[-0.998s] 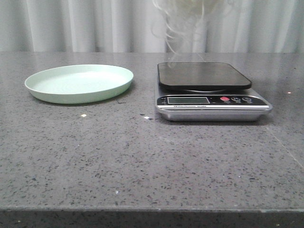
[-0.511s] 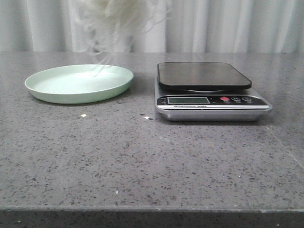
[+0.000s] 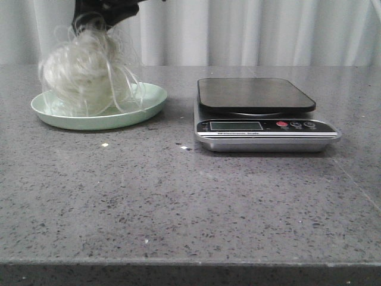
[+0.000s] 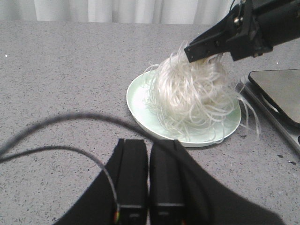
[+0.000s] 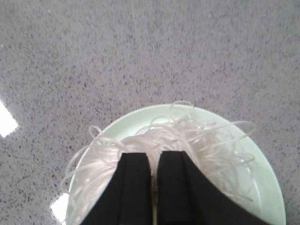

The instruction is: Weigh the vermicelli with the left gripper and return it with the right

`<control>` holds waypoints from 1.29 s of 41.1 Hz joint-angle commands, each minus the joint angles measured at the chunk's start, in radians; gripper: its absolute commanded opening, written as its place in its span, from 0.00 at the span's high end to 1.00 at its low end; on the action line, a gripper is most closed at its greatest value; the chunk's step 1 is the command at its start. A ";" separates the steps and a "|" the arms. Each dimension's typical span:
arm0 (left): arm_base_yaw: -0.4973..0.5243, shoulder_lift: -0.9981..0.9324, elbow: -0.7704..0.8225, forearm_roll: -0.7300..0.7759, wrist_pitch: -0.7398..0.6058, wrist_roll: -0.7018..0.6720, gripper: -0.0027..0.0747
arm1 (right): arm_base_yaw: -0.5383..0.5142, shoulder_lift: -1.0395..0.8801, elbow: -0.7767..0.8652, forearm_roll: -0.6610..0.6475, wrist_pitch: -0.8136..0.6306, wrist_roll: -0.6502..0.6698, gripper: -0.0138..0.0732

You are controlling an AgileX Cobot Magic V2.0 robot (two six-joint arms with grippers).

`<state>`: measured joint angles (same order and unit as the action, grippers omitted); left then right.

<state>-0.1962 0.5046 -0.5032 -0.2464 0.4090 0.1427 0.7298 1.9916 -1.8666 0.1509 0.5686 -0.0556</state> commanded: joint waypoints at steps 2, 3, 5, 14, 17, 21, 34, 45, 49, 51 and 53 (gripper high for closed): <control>0.000 0.004 -0.025 -0.015 -0.076 -0.012 0.79 | -0.002 -0.056 -0.040 0.000 -0.041 -0.004 0.67; 0.000 0.004 -0.025 -0.015 -0.076 -0.012 0.79 | -0.002 -0.056 -0.040 0.000 -0.035 -0.004 0.67; 0.000 0.004 -0.025 -0.015 -0.076 -0.012 0.79 | -0.002 -0.056 -0.040 0.000 -0.030 -0.004 0.67; 0.000 0.004 -0.025 -0.015 -0.076 -0.012 0.79 | -0.002 -0.056 -0.040 0.000 -0.030 -0.004 0.64; 0.000 0.004 -0.025 -0.015 -0.076 -0.012 0.79 | -0.002 -0.056 -0.040 0.000 -0.030 -0.004 0.56; 0.000 0.004 -0.025 -0.015 -0.076 -0.012 0.79 | -0.002 -0.057 -0.040 0.000 -0.030 -0.004 0.38; 0.000 0.004 -0.025 -0.015 -0.076 -0.012 0.79 | -0.021 -0.071 -0.102 -0.001 0.061 -0.004 0.25; 0.000 0.004 -0.025 -0.015 -0.076 -0.012 0.79 | -0.094 -0.151 -0.107 -0.007 0.111 -0.004 0.41; 0.000 0.004 -0.025 -0.015 -0.076 -0.012 0.79 | -0.146 -0.183 -0.107 -0.007 0.151 -0.004 0.55; 0.000 0.004 -0.025 -0.015 -0.076 -0.012 0.79 | -0.171 -0.203 -0.107 -0.007 0.176 -0.004 0.61; 0.000 0.004 -0.025 -0.015 -0.076 -0.012 0.79 | -0.193 -0.217 -0.107 -0.008 0.199 -0.004 0.68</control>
<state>-0.1962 0.5046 -0.5032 -0.2464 0.4073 0.1419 0.5718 1.8611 -1.9367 0.1472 0.7780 -0.0556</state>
